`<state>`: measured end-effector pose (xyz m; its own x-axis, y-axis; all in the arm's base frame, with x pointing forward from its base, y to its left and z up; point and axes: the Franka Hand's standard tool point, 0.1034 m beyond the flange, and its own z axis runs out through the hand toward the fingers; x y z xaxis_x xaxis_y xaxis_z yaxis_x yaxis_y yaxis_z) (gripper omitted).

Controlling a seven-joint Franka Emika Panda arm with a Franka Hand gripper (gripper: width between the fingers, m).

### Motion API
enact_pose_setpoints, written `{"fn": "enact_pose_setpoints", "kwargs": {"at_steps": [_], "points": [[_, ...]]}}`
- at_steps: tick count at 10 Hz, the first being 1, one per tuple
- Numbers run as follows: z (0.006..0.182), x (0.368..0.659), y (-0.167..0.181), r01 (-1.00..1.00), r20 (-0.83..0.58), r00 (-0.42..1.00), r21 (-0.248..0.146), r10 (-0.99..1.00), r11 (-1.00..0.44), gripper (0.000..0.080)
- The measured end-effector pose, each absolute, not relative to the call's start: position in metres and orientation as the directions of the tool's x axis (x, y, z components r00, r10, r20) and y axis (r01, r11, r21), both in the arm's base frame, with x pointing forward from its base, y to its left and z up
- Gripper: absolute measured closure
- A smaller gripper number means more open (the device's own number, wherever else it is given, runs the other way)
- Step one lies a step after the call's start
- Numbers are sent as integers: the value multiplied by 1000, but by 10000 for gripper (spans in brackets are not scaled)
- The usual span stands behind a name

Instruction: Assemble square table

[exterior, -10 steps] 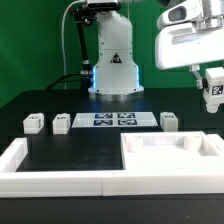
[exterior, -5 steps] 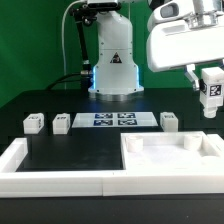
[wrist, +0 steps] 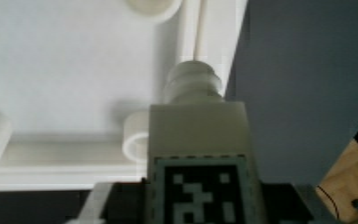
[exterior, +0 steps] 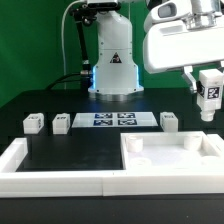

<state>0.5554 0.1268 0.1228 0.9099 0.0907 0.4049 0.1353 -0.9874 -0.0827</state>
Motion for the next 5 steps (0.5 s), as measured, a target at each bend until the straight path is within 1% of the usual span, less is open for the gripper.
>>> {"fn": "enact_pose_setpoints", "kwargs": {"at_steps": [2, 5], "points": [[113, 572, 120, 169, 412, 902, -63, 129, -984, 512], [112, 574, 119, 178, 413, 900, -59, 138, -982, 512]]}}
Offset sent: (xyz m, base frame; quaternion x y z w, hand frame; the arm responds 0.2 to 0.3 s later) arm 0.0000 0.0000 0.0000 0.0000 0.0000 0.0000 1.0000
